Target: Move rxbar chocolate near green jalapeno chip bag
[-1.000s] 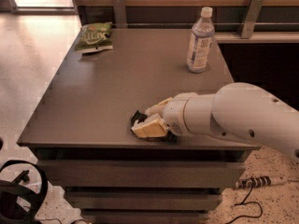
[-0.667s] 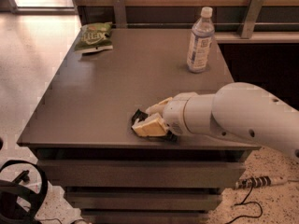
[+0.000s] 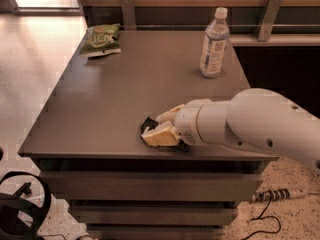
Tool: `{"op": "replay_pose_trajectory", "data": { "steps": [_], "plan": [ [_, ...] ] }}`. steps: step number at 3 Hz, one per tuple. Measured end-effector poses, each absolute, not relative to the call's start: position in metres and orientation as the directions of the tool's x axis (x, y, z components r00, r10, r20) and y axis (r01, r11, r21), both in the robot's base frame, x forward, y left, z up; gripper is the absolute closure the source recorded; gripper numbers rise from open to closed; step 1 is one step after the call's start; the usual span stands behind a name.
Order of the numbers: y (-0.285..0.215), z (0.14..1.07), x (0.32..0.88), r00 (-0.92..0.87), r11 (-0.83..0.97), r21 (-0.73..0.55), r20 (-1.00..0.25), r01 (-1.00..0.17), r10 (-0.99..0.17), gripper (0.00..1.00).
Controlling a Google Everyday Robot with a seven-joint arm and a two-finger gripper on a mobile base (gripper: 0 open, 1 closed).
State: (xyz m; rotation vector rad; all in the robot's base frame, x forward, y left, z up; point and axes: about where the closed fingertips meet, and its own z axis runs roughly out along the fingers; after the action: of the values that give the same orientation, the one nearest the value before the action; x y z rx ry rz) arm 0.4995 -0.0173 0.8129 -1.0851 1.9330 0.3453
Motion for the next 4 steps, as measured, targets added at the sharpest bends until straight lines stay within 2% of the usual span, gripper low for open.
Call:
{"op": "replay_pose_trajectory", "data": {
  "steps": [4],
  "plan": [
    [-0.0173, 0.8130, 0.4995, -0.243, 0.582, -0.163, -0.795, -0.797, -0.556, 1.00]
  ]
}}
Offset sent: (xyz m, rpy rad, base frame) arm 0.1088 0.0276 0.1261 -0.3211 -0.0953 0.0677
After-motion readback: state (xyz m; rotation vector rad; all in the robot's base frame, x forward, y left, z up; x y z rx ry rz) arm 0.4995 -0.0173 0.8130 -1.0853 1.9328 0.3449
